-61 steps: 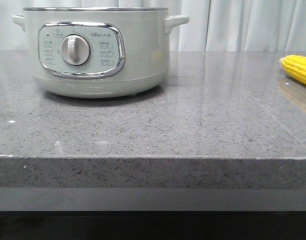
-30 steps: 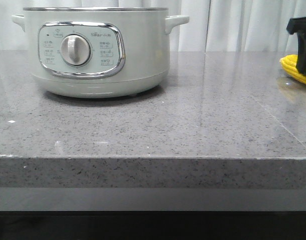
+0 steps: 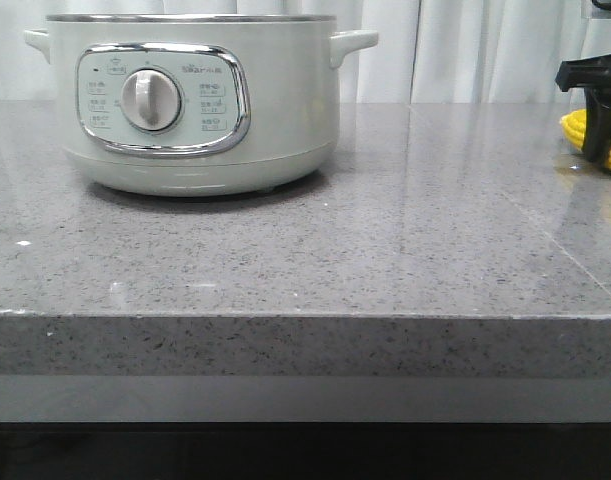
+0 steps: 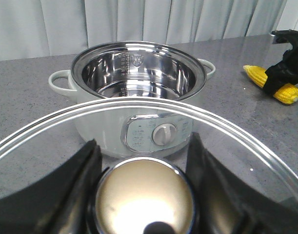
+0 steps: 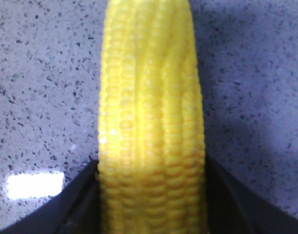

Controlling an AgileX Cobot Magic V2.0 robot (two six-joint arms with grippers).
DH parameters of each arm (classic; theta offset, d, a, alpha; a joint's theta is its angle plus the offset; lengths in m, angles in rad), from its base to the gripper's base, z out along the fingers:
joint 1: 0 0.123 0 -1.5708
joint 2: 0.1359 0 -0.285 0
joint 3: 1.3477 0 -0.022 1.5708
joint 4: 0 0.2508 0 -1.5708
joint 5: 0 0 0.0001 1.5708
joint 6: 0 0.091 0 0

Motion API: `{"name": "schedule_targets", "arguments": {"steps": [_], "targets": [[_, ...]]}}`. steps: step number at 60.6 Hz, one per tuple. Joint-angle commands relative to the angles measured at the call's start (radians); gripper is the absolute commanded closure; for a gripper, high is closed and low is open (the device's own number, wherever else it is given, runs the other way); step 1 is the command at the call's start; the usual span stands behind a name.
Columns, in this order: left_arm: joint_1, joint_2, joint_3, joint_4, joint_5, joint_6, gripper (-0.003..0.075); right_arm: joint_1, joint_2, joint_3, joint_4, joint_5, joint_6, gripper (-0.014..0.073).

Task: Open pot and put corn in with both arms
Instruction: 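Lift the corn with the right gripper and carry it over the pot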

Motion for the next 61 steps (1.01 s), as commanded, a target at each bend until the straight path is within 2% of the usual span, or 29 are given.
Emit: {"name": "schedule_targets", "arguments": {"steps": [1, 16, 31, 48, 61], "targets": [[-0.007, 0.003, -0.031, -0.004, -0.141, 0.001, 0.0500, -0.005, -0.045, -0.035, -0.009, -0.035, -0.011, 0.0279], [-0.007, 0.003, -0.031, -0.004, -0.141, 0.001, 0.0500, -0.004, -0.066, -0.035, -0.009, 0.012, -0.011, 0.0288], [-0.007, 0.003, -0.031, -0.004, -0.141, 0.001, 0.0500, 0.036, -0.184, -0.034, 0.008, 0.094, -0.011, 0.0288], [-0.007, 0.003, -0.031, -0.004, -0.141, 0.001, 0.0500, 0.238, -0.359, -0.033, 0.014, 0.079, -0.022, 0.0288], [-0.007, 0.003, -0.031, -0.004, -0.141, 0.001, 0.0500, 0.416, -0.444, -0.035, 0.080, 0.039, -0.032, 0.0288]]}}
